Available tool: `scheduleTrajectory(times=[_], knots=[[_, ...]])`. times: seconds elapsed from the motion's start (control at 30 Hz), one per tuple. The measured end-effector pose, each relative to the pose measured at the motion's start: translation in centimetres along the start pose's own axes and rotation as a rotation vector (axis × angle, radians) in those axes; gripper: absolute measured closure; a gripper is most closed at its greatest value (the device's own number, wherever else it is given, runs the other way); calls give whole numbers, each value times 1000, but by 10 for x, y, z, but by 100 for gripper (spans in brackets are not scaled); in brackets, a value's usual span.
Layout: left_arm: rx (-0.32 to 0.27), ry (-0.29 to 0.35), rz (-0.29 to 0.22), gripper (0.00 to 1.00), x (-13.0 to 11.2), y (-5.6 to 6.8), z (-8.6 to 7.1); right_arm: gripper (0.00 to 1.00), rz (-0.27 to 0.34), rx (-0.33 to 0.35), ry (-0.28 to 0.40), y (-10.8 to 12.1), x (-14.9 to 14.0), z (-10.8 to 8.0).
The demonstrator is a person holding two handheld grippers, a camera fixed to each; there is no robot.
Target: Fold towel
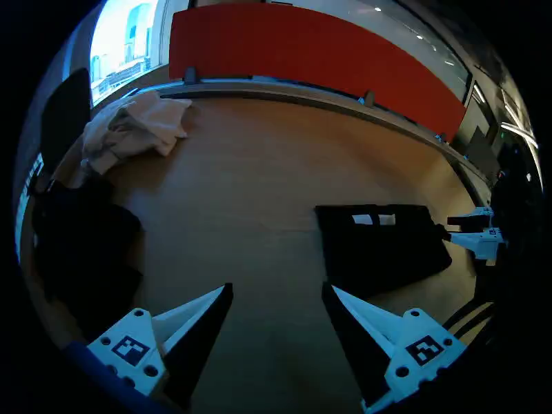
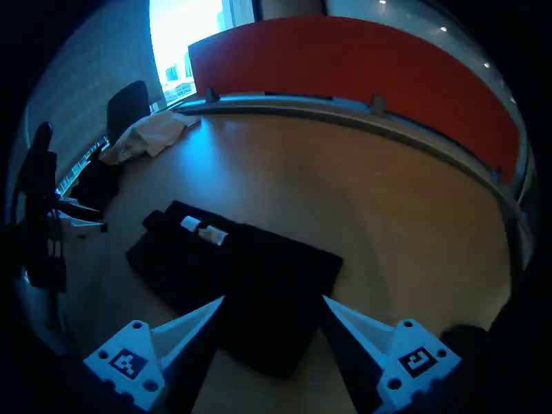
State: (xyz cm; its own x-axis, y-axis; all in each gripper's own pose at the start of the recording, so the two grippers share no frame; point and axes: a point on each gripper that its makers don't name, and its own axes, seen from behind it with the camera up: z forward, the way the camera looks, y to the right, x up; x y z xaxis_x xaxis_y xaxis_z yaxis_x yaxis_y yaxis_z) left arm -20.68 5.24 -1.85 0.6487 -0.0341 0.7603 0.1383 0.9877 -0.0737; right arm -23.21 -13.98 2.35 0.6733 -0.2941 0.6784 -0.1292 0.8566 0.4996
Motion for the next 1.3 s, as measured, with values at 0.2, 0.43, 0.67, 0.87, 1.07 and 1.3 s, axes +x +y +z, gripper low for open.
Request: scheduleTrajectory(times=[0.2,0.43,0.67,0.87,1.07,1.3], knots=[[28,7,-25,5,-10,-12,-13,10,-28,32,-10,-16,2,8],[49,12,-44,4,-21,-22,-26,10,-57,69,-22,-39,3,20],[68,17,-51,5,-28,-31,-34,10,-79,107,-32,-65,3,30],[80,23,-60,5,-30,-40,-40,10,-92,131,-38,-84,2,37],[88,24,-66,5,-33,-47,-42,10,-95,148,-46,-99,-1,42],[90,23,-71,4,-36,-50,-44,10,-102,165,-51,-113,-3,46]])
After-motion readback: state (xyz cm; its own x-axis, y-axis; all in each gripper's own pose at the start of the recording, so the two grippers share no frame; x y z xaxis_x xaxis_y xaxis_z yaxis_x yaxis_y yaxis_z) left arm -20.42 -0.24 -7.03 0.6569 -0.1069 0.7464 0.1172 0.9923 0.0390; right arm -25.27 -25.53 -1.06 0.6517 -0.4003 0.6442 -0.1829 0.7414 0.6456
